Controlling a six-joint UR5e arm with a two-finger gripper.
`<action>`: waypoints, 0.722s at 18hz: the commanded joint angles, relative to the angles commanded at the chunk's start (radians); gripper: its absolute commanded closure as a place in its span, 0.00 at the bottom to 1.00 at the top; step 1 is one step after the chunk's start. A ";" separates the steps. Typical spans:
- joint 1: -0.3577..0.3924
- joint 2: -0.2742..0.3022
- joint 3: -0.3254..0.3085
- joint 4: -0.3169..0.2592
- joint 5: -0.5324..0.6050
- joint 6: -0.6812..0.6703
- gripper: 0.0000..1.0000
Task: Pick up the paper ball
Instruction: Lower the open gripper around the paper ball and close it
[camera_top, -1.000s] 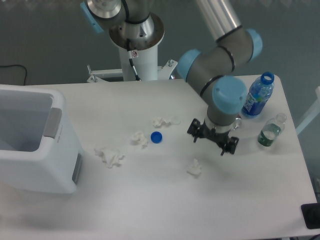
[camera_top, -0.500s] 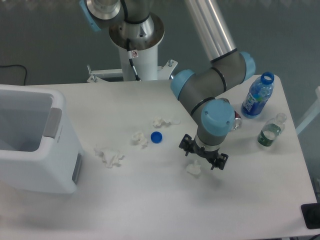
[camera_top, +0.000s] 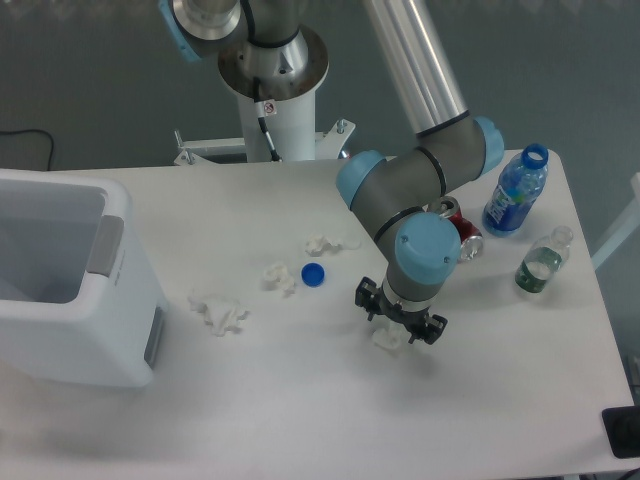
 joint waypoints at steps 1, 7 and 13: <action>0.000 0.002 0.000 0.000 -0.002 0.000 0.74; 0.000 0.002 0.009 0.000 -0.002 0.000 0.91; 0.009 0.017 0.020 -0.002 -0.005 0.006 0.98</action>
